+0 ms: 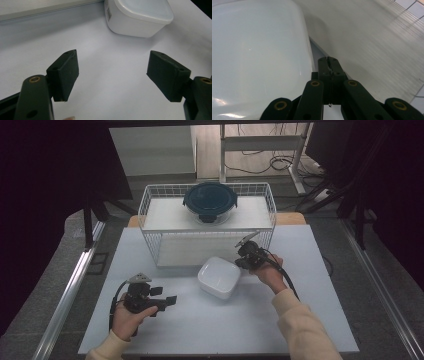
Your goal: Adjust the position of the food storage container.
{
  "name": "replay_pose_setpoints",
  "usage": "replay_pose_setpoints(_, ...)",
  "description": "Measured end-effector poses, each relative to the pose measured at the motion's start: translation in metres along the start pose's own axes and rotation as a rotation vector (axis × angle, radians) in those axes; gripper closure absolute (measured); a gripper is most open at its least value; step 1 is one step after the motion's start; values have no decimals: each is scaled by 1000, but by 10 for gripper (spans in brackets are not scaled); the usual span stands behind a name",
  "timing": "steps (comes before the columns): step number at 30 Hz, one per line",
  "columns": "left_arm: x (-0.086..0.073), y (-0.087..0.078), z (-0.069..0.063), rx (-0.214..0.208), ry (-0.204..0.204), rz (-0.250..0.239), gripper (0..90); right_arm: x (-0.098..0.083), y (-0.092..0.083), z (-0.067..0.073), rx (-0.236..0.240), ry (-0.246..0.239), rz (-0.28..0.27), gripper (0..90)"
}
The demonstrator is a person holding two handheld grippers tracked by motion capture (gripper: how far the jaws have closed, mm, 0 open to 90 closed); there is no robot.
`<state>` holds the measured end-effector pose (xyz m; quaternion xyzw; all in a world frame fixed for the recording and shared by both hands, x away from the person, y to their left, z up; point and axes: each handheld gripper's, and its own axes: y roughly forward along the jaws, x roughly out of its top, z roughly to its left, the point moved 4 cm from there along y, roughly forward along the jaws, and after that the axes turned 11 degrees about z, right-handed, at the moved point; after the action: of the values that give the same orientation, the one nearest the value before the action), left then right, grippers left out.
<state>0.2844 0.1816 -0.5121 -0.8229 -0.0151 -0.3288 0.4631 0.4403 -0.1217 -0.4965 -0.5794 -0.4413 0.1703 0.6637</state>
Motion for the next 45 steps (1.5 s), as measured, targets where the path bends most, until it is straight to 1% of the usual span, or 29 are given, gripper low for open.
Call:
replay_pose_setpoints(2,0,0,1,-6,-2,-1,249,0,0,0,0,-11,4,894)
replay_pose_setpoints(6,0,-1,2,-3,-6,-7,250,-1,1,4,3,-31,10,894)
replay_pose_setpoints(9,0,-2,3,-1,-11,-14,252,-2,1,9,2,-41,9,894)
replay_pose_setpoints(10,0,-3,3,-1,-13,-17,252,-2,1,10,6,-50,7,894)
replay_pose_setpoints(16,0,-5,5,-1,-15,-23,252,-3,0,22,26,-67,6,894)
replay_pose_setpoints(18,0,-6,6,1,-14,-25,252,-6,-1,26,39,-66,-3,894)
replay_pose_setpoints(21,0,-7,7,-2,-20,-27,253,-11,-3,32,40,-56,-9,894)
replay_pose_setpoints(28,0,-8,9,0,-31,-33,253,-21,-5,46,68,-40,-40,894)
replay_pose_setpoints(33,0,-7,11,5,-38,-34,253,-27,-7,58,85,-36,-44,894)
replay_pose_setpoints(35,0,-7,11,7,-40,-33,253,-29,-7,63,97,-23,-46,894)
replay_pose_setpoints(39,0,-7,10,8,-39,-33,254,-33,-5,71,115,-10,-45,894)
replay_pose_setpoints(42,0,-7,11,10,-40,-32,254,-35,-4,78,130,-13,-35,894)
replay_pose_setpoints(45,0,-7,12,11,-42,-31,254,-37,-4,88,148,-40,-34,894)
